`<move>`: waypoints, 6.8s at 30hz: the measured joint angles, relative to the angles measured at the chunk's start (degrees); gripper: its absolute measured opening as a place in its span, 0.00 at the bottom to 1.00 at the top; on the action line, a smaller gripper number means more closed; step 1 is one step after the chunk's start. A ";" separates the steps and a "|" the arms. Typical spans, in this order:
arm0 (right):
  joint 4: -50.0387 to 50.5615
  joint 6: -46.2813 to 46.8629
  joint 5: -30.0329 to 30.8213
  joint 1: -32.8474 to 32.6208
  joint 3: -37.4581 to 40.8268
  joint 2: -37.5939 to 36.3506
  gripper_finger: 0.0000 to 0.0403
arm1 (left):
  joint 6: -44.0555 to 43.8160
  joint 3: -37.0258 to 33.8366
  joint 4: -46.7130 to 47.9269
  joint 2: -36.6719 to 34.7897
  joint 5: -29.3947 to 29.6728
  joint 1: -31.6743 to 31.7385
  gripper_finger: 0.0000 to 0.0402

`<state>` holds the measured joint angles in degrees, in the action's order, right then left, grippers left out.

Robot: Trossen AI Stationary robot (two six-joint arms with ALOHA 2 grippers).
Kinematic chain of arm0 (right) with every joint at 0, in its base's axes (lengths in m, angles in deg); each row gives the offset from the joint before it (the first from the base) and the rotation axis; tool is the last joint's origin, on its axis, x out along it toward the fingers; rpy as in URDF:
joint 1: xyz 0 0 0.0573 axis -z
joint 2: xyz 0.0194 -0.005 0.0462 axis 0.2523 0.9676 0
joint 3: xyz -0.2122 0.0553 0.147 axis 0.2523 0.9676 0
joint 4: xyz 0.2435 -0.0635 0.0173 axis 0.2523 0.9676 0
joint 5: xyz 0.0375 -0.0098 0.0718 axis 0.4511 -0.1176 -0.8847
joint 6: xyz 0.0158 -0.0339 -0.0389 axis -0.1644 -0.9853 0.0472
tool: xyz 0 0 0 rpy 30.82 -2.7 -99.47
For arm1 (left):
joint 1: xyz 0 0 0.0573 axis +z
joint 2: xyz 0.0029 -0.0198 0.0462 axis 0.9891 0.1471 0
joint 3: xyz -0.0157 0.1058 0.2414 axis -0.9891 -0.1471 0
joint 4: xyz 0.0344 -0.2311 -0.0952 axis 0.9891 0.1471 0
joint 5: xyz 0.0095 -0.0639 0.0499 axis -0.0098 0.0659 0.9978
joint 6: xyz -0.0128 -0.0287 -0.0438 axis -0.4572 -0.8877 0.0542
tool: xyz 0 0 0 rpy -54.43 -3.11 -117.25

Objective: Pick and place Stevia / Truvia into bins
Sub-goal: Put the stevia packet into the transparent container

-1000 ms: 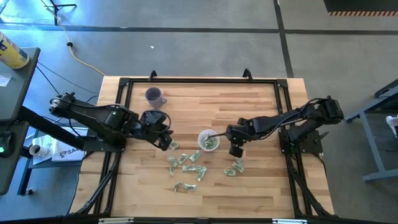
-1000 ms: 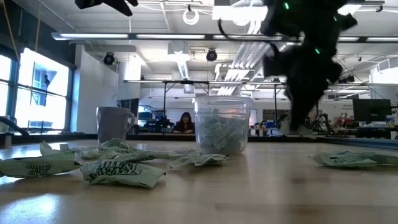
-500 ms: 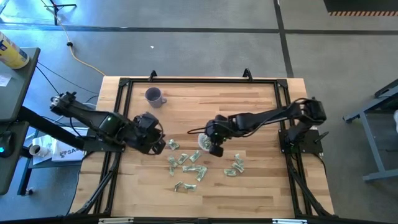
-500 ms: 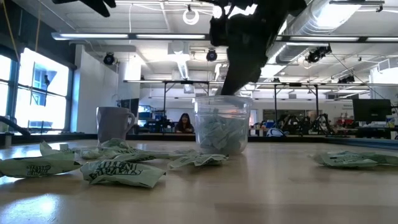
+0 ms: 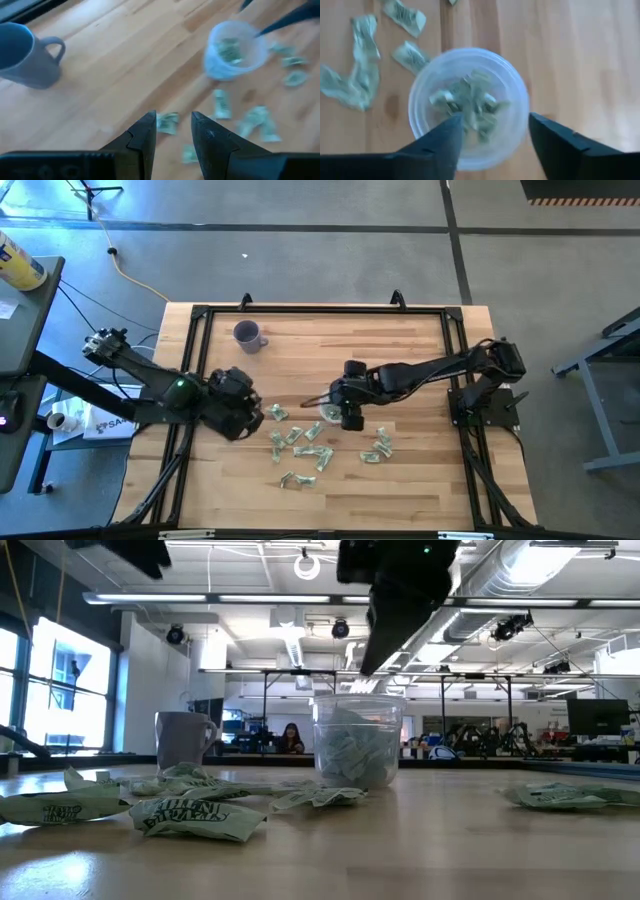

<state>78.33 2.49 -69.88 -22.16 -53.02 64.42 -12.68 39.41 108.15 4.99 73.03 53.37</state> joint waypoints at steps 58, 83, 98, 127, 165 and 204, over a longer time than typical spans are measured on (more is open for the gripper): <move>-5.61 75.03 -6.71 -12.15 31.89 -4.21 0.40 | 36.54 -25.90 -51.75 0.05 -34.31 24.90 0.39; -6.89 24.30 -13.47 4.57 5.88 -2.38 0.06 | 22.53 -25.88 -31.96 -9.43 -22.82 16.16 0.39; 8.27 24.41 -1.35 -2.64 5.16 -6.61 0.69 | 19.90 -29.78 -36.48 -3.58 -22.23 13.07 0.39; 19.46 58.61 6.79 -31.35 13.34 -9.00 0.80 | 26.00 0.76 -43.68 38.34 -27.94 15.00 0.57; 19.70 57.10 17.30 -27.79 17.29 -12.60 0.80 | 41.96 1.89 -45.80 22.99 -23.34 18.46 0.05; 14.61 46.09 15.33 -26.75 17.90 -12.75 0.80 | 40.58 6.37 -50.78 32.26 -39.96 25.20 0.58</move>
<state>92.94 48.57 -54.55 -48.91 -35.12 51.66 27.90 45.79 57.37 37.25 33.07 78.57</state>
